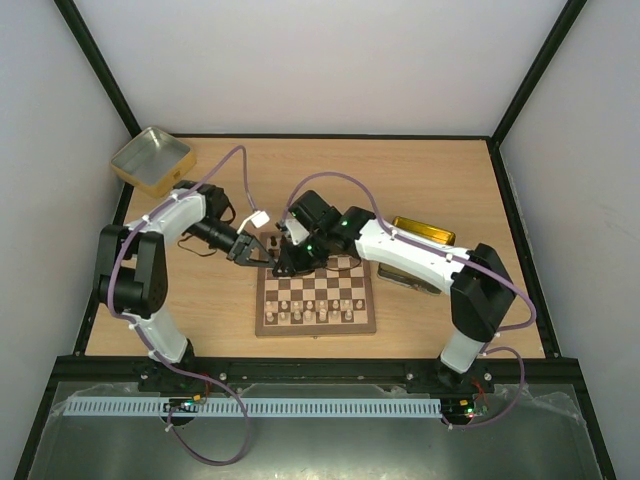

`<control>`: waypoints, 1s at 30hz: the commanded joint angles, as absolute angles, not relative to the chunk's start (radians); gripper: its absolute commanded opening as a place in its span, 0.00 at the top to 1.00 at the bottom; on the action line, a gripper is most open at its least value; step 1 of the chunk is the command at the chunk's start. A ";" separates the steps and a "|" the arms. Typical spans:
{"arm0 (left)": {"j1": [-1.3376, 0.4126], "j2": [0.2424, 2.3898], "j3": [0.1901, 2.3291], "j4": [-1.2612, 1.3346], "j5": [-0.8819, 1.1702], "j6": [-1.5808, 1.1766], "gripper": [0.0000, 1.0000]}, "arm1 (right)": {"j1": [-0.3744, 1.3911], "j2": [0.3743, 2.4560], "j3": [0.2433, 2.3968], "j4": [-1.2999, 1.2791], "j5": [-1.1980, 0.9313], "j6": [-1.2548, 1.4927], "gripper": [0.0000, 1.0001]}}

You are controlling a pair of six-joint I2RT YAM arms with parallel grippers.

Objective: Set up the chess pieces on the board
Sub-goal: Adjust the chess piece.

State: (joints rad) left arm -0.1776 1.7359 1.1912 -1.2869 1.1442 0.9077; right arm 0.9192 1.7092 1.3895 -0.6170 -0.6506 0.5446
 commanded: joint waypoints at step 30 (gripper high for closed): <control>-0.500 1.695 1.627 -1.296 1.075 0.510 0.55 | 0.842 1.342 1.233 -0.682 -0.644 0.341 0.98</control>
